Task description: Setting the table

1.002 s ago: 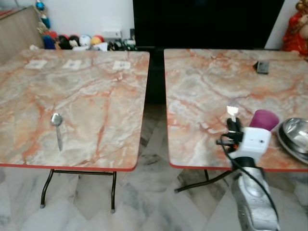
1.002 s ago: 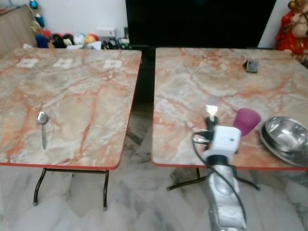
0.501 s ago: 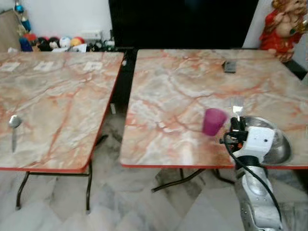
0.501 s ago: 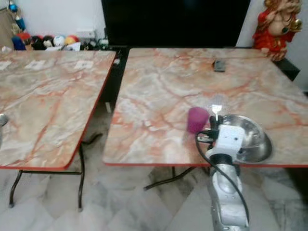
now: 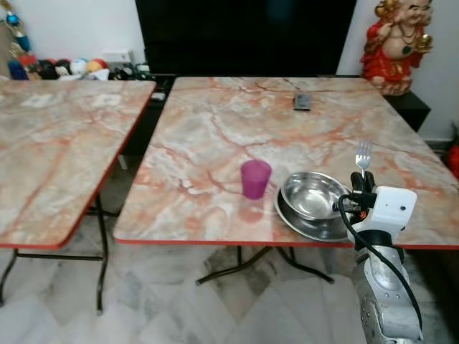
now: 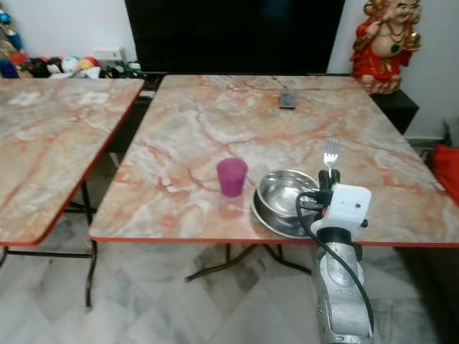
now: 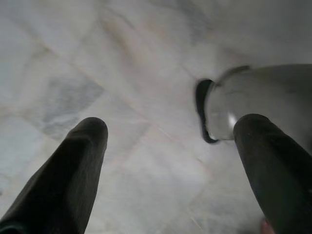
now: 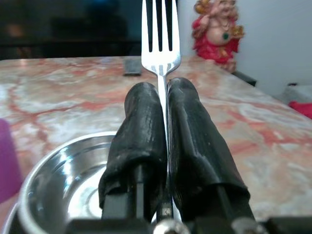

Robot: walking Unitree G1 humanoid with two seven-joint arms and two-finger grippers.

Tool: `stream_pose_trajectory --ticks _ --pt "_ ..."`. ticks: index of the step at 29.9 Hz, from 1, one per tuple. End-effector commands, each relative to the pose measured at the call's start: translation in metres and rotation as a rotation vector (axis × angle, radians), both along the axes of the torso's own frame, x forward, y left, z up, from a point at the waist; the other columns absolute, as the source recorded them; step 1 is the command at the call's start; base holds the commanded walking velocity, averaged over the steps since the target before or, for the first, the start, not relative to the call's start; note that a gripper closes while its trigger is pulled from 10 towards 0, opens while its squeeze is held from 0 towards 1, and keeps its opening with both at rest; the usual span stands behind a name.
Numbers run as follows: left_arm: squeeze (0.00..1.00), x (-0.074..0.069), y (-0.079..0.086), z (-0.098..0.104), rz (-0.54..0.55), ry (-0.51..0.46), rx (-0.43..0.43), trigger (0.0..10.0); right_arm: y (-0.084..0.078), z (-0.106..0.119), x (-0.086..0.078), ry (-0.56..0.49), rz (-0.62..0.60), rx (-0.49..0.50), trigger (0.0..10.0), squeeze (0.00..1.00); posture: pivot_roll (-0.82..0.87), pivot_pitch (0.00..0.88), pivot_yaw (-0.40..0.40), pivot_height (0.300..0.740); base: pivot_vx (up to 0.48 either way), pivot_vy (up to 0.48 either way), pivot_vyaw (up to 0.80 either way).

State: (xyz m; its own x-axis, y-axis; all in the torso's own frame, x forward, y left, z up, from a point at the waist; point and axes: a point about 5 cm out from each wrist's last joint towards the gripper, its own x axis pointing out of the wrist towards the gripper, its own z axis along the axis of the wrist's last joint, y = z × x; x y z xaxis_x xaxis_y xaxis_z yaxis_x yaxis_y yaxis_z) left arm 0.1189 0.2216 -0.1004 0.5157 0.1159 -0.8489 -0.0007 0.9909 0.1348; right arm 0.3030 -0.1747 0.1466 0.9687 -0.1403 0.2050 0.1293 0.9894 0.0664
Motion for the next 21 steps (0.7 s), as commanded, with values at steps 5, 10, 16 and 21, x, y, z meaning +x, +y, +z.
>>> stream_pose_trajectory --ticks 5,10,16,21 --pt "0.0 -0.003 -0.004 -0.003 -0.014 0.037 -0.006 10.0 -0.005 0.005 0.001 -0.015 -0.015 -0.017 10.0 0.0 -0.02 0.07 -0.007 0.74 0.0 0.0 0.0" --pt "0.0 -0.003 0.005 -0.001 0.0 0.032 0.003 10.0 -0.006 0.005 0.001 -0.012 -0.02 -0.019 10.0 0.0 -0.02 0.071 -0.007 0.74 0.0 0.0 0.0" --pt "0.0 0.01 0.008 0.004 0.005 0.006 0.001 10.0 -0.006 0.005 0.002 -0.013 -0.021 -0.017 10.0 0.0 -0.02 0.066 -0.007 0.74 0.0 0.0 0.0" --pt "0.0 0.019 0.005 0.006 0.003 -0.011 -0.004 10.0 -0.005 0.005 0.003 -0.015 -0.017 -0.016 10.0 0.0 -0.02 0.066 -0.009 0.74 0.282 0.0 0.0"
